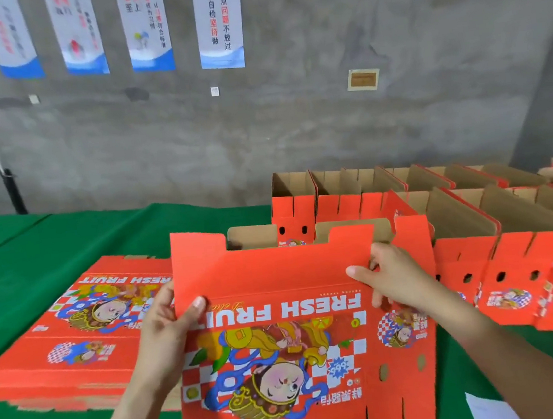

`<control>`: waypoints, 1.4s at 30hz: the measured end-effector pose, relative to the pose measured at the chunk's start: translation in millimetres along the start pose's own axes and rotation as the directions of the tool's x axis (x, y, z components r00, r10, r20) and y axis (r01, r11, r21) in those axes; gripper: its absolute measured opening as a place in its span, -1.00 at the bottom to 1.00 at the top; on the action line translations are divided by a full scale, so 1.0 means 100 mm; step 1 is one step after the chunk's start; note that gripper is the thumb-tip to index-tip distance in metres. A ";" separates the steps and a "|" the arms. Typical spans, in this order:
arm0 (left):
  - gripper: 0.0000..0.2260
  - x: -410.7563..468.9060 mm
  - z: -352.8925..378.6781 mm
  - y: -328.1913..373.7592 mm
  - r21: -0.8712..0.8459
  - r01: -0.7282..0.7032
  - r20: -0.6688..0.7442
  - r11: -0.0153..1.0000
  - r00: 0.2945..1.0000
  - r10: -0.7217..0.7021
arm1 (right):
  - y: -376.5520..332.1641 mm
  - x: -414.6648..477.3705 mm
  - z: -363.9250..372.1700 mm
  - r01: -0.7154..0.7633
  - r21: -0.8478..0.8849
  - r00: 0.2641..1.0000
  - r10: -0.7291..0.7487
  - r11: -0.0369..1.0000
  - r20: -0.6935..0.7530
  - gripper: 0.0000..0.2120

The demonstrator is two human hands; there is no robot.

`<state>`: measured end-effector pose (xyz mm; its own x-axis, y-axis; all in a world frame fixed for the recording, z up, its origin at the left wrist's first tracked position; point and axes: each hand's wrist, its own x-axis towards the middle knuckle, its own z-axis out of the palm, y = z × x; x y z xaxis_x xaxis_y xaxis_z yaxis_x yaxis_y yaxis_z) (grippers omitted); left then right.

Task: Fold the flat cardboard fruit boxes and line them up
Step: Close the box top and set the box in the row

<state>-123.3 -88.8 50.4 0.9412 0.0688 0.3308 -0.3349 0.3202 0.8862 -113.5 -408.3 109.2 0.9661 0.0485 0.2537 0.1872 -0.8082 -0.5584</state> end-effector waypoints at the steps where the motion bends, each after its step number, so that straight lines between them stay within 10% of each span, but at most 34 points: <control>1: -0.72 -0.02 0.01 0.00 0.008 -0.011 0.004 1.000 1.000 0.011 | 0.01 -0.01 -0.01 -0.021 0.010 0.996 0.020 1.000 0.083 -0.80; 4: -0.60 -0.05 -0.03 0.05 -0.045 -0.016 0.008 0.999 1.000 0.016 | 0.03 -0.06 -0.01 -0.070 0.113 0.984 0.050 0.991 0.170 -0.73; 11: -0.73 -0.04 -0.12 0.21 0.020 0.121 0.199 0.992 0.972 -0.123 | -0.05 -0.23 -0.05 0.037 0.064 0.981 -0.024 0.997 -0.191 -0.55; 14: -0.45 0.01 -0.19 0.21 0.165 0.269 -0.012 0.949 0.962 -0.271 | -0.07 -0.26 -0.07 0.102 0.177 0.969 -0.058 0.979 -0.240 -0.39; 18: -0.67 0.05 -0.20 0.28 0.041 0.364 -0.171 0.930 0.920 -0.353 | -0.04 -0.35 -0.09 0.228 0.206 0.929 -0.149 0.952 -0.340 -0.42; 21: -0.83 -0.01 -0.13 0.38 0.332 0.252 -0.086 0.909 0.968 -0.237 | -0.02 -0.44 -0.09 0.325 0.167 0.879 -0.232 0.931 -0.416 -0.56; 25: -0.44 -0.03 -0.08 0.36 0.458 0.065 0.061 0.886 0.993 -0.104 | 0.08 -0.52 -0.08 0.352 0.171 0.854 -0.241 0.920 -0.460 -0.49; 28: -0.51 -0.04 0.04 0.31 0.481 -0.047 0.096 0.876 0.995 0.001 | 0.22 -0.61 -0.09 0.323 0.180 0.863 -0.210 0.929 -0.460 -0.54; 30: -0.49 -0.07 0.17 0.22 0.458 -0.028 0.011 0.888 1.000 0.026 | 0.28 -0.68 -0.09 0.336 0.196 0.852 -0.209 0.921 -0.480 -0.74; 35: -0.53 -0.14 0.44 -0.02 0.354 0.032 -0.271 0.935 0.960 0.070 | 0.45 -0.78 -0.03 0.199 0.562 0.912 0.058 0.803 -0.407 -0.33; 42: -0.56 -0.29 0.68 -0.15 0.490 0.058 -0.416 0.870 0.892 0.175 | 0.48 -0.81 -0.01 0.034 0.641 0.858 0.306 0.766 -0.412 -0.55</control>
<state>-148.4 -159.9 49.7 0.8000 0.5104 0.3154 -0.2588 -0.1807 0.9489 -183.4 -451.0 62.4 0.8132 -0.4477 0.3720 0.2907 -0.2413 -0.9259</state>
